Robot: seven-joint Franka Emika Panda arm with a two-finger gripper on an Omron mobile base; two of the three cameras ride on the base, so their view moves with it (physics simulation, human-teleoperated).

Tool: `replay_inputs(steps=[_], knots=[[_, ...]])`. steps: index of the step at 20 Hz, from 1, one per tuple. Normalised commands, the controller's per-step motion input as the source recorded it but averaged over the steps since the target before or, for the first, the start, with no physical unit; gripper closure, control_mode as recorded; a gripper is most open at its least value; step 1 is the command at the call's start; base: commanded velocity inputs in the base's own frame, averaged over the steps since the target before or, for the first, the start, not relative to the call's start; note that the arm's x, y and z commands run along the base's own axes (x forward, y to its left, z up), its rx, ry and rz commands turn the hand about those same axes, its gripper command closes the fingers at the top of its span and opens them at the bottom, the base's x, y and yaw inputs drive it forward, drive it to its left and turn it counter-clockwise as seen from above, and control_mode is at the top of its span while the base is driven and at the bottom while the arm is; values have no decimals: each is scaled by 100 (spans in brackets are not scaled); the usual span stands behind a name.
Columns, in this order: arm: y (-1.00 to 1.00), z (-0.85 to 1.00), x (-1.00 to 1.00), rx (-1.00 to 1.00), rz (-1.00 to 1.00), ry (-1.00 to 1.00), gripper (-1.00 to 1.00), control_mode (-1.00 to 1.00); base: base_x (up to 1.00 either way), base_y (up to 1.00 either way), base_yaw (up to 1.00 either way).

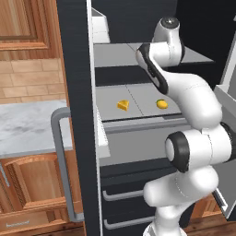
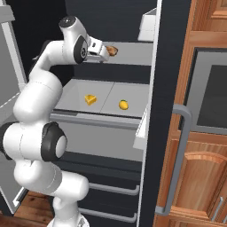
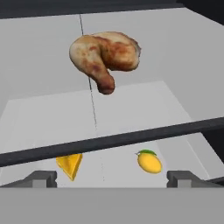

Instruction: Take the cheese, chicken drumstick, and lemon from the fridge and place them on the plate on the dining counter to create an appetizer plate.

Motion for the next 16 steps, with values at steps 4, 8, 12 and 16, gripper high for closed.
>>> replay_inputs(steps=[4, 8, 12, 16], knots=[[0, -10, 47, 0, 0, 0, -100, -100, 0, 0, 0], [0, -5, 38, 0, 0, 0, -100, -100, 0, 0, 0], [0, -1, 33, 0, 0, -4, -100, -100, 0, 0, 0], [0, 0, 42, 0, 0, 0, -100, -100, 0, 0, 0]])
